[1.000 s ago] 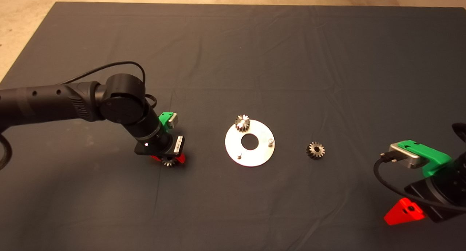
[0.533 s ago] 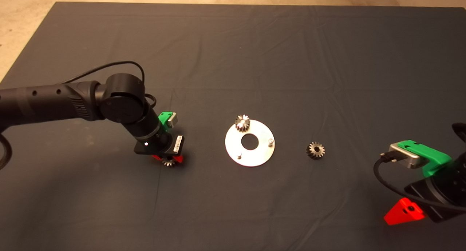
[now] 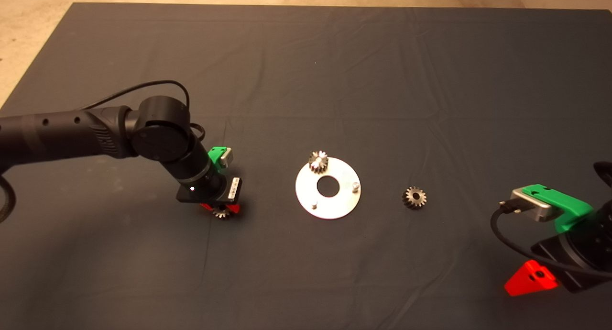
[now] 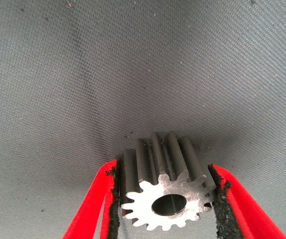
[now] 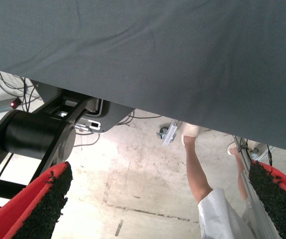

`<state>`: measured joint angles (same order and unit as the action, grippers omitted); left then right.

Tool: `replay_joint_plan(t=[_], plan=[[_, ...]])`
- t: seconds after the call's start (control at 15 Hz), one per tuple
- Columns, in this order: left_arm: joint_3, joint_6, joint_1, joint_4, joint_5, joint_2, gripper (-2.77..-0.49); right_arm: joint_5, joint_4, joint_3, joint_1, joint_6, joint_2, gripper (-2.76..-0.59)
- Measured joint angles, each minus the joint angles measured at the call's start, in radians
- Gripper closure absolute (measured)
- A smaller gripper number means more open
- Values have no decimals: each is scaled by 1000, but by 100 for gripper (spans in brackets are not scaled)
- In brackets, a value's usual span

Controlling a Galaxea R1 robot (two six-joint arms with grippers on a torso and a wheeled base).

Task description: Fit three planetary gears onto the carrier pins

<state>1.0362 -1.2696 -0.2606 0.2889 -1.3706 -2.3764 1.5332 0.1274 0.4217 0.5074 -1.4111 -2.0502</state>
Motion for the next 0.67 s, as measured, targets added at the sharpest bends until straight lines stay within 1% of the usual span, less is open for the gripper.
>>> replay_joint_plan(t=[0.13,0.2,0.27,0.4,0.53,0.67], plan=[[0,0,0,0,2,2,-101,0,0,0,0,0,0,-265],[0,0,0,0,4,6,-97,0,0,0,0,0,0,-265],[0,0,0,-1,11,11,-96,0,0,0,0,0,0,-265],[-1,0,0,-1,17,17,-94,0,0,0,0,0,0,-265],[-1,0,0,-2,16,18,-90,0,0,0,0,0,0,-265],[0,0,0,-2,-3,17,-86,0,0,0,0,0,0,-265]])
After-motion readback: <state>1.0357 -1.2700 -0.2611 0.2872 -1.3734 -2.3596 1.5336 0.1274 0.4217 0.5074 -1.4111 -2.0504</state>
